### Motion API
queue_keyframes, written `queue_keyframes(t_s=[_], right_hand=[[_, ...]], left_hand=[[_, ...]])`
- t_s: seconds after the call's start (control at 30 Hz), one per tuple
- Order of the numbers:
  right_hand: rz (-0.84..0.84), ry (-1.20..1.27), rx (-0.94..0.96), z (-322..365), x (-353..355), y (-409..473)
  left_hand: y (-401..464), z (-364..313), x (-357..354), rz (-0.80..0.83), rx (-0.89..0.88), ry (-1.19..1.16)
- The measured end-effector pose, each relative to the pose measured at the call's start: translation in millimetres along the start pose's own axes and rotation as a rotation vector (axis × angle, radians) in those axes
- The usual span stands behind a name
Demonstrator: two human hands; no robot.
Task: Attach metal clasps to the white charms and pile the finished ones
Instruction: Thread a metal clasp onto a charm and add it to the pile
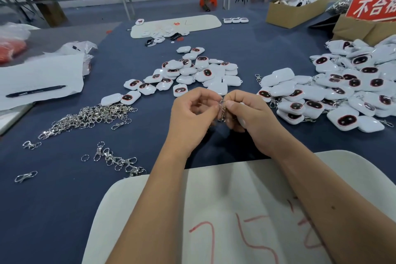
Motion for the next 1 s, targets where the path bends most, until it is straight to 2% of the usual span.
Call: queue_keyframes(t_s=[0.17, 0.33, 0.47, 0.57, 0.67, 0.77, 0.9, 1.0], right_hand=[[-0.026, -0.004, -0.002, -0.5, 1.4, 0.2], [-0.063, 0.047, -0.024, -1.4, 6.1, 2.0], [-0.095, 0.047, 0.006, -2.2, 10.7, 2.0], [-0.263, -0.007, 0.046, -3.0, 24.3, 1.6], [-0.376, -0.21, 0.184, 8.9, 31.0, -2.7], [-0.355, -0.304, 0.289, 19.1, 23.6, -7.0], [-0.273, -0.306, 0.32, 22.3, 14.4, -7.5], [-0.233, -0.311, 0.358, 26.1, 10.8, -8.6]], left_hand=[[-1.1, -11.7, 4.0, -0.063, -0.156, 0.202], [-6.5, -28.6, -3.2, -0.043, -0.356, 0.376], [-5.8, -32.5, -4.6, -0.063, -0.418, 0.466], [-3.3, -19.8, -1.6, -0.086, -0.277, 0.384], [0.1, -4.3, 8.4, -0.165, -0.094, 0.276], [2.2, 1.4, 15.4, -0.192, -0.02, 0.186], [0.9, 5.5, 5.5, -0.084, 0.046, 0.061], [1.3, 8.3, 5.8, -0.075, 0.081, 0.028]])
Point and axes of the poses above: each hand's wrist, its own y-axis towards the middle knuckle, its own x-axis out of the back of the hand, z = x × y, the point moved 9 cm from there along y, towards the middle knuckle, and after that the axes turned 5 degrees about -z, right-handed, at the moved point
